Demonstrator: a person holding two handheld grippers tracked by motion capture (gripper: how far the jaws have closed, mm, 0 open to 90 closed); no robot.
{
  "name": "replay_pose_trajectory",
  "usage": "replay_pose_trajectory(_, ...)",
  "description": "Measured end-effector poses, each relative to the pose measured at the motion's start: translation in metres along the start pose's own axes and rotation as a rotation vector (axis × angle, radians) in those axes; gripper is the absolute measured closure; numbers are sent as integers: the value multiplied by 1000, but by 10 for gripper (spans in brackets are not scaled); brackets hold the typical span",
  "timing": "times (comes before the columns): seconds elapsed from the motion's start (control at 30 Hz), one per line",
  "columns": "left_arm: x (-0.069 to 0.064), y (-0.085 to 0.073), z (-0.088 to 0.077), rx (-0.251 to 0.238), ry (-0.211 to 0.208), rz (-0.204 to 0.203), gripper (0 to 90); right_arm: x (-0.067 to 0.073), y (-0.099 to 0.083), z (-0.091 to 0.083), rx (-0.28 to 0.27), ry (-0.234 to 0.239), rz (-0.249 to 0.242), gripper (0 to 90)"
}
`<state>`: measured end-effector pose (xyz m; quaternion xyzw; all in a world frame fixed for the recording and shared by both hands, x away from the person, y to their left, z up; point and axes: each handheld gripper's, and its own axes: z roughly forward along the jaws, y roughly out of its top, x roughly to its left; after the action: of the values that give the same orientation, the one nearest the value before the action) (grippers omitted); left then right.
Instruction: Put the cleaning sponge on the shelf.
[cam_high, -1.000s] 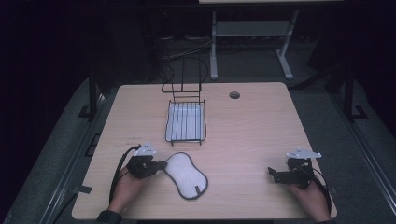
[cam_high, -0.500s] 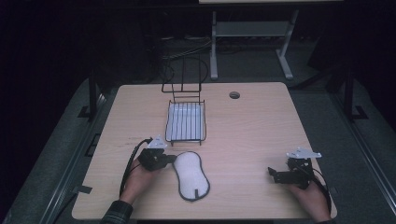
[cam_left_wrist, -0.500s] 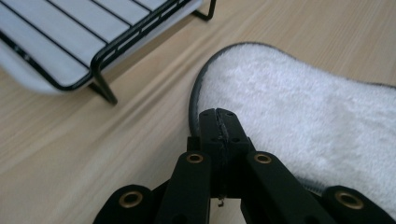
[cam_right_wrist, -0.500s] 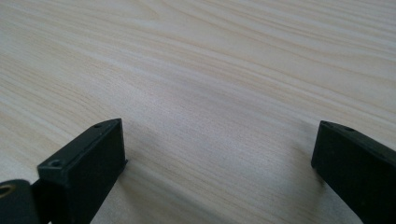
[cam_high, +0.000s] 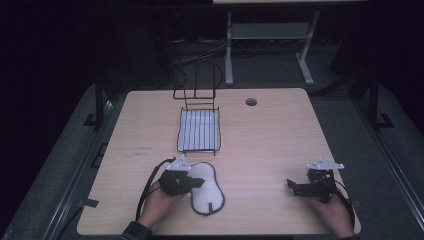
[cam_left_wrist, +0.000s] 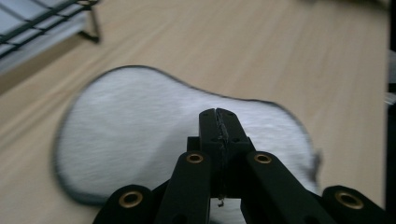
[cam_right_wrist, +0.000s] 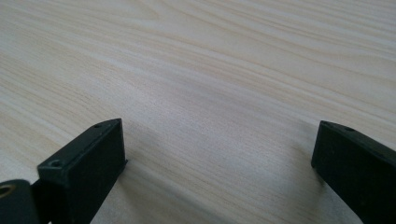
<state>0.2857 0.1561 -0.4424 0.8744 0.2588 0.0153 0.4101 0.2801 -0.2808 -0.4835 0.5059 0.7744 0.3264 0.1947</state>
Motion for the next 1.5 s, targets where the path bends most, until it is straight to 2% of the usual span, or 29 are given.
replay_pose_trajectory(0.03, -7, 0, 2, -1, -17, 7, 899, 0, 0, 0, 0, 0, 0, 24)
replay_pose_trajectory(0.07, -7, 0, 2, -1, -17, 7, 899, 0, 0, 0, 0, 0, 0, 24)
replay_pose_trajectory(0.17, -16, 0, 7, -7, -57, 1, 898, 0, 0, 0, 0, 0, 0, 24)
replay_pose_trajectory(0.2, -22, -1, 11, -4, -82, 4, 899, 0, 0, 0, 0, 0, 0, 24)
replay_pose_trajectory(0.37, -32, -3, 21, 34, -105, 21, 899, 0, 0, 0, 0, 0, 0, 24)
replay_pose_trajectory(0.5, -30, -6, 21, 39, -110, 9, 899, 0, 0, 0, 0, 0, 0, 24)
replay_pose_trajectory(0.83, -27, -16, 7, 41, -94, -18, 899, 0, 0, 0, 0, 0, 0, 24)
replay_pose_trajectory(1.1, -26, -27, -8, 47, -55, -28, 899, 0, 0, 0, 0, 0, 0, 24)
replay_pose_trajectory(1.5, -16, -44, -31, 39, 0, -75, 899, 0, 0, 0, 0, 0, 0, 24)
